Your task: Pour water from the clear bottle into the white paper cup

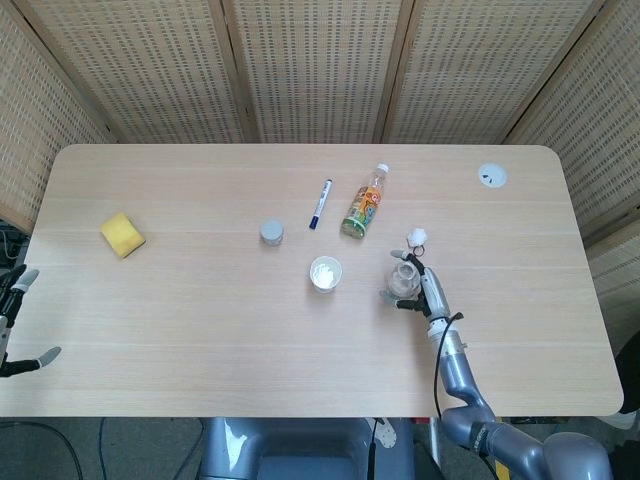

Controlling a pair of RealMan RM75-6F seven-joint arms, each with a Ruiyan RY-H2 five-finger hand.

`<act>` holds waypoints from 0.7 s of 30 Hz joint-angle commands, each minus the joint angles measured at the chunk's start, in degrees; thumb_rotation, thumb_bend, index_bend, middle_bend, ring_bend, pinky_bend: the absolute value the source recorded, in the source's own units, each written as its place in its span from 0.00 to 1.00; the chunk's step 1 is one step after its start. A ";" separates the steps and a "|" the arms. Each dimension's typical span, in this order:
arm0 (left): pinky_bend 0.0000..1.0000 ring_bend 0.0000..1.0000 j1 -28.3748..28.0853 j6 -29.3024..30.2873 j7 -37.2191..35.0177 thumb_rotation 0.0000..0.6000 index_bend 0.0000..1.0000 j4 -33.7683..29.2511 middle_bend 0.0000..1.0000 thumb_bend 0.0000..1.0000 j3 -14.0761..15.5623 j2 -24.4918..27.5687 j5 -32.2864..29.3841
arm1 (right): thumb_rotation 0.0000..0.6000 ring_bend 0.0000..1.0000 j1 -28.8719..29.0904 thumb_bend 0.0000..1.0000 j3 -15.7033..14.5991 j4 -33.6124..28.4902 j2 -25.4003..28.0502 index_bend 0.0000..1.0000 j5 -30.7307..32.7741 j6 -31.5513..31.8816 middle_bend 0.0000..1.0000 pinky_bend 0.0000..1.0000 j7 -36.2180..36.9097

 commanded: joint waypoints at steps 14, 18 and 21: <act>0.00 0.00 0.22 0.41 0.68 1.00 0.00 -0.31 0.00 0.02 0.37 -0.16 0.61 | 1.00 0.00 -1.83 0.00 -0.61 -12.40 10.40 0.00 1.37 -2.42 0.00 0.00 -5.98; 0.00 0.00 0.36 0.60 1.14 1.00 0.00 -0.56 0.00 0.02 0.68 -0.03 1.14 | 1.00 0.00 -2.78 0.00 -2.53 -17.32 15.95 0.00 0.03 -2.73 0.00 0.00 -10.23; 0.00 0.00 0.49 0.86 1.15 1.00 0.00 -0.65 0.00 0.02 0.79 0.02 1.45 | 1.00 0.00 -3.40 0.00 -3.82 -20.11 18.93 0.00 -0.80 -2.76 0.00 0.00 -12.53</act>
